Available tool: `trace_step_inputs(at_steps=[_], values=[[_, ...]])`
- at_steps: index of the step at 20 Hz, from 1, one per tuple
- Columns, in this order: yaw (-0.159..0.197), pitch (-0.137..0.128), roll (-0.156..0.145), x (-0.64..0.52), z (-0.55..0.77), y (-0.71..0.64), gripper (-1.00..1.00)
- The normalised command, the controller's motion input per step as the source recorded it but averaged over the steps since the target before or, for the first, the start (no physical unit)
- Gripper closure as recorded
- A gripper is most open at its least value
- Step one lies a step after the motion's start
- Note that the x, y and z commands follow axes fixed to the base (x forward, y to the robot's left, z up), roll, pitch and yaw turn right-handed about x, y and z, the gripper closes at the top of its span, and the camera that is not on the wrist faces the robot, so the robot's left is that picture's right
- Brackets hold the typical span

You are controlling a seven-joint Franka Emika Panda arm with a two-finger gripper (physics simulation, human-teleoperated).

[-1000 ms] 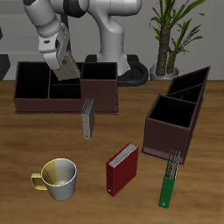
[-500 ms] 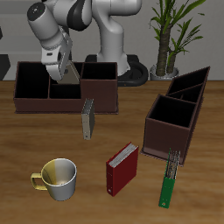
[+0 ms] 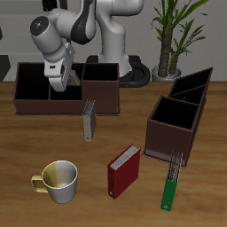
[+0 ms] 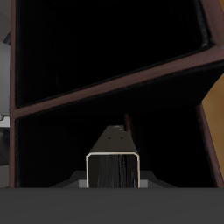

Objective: Place the right yellow book into the back desk caddy's back compartment and place the green book into the left desk caddy's back compartment and place the left yellow book into the left desk caddy's left compartment

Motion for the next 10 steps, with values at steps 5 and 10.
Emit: trace_step_inputs(at_steps=[5,10], values=[[-0.043,0.032,-0.008,0.06,-0.09,0.13,-1.00],[-0.035,0.004,0.024,0.01,0.11,0.16,-1.00]])
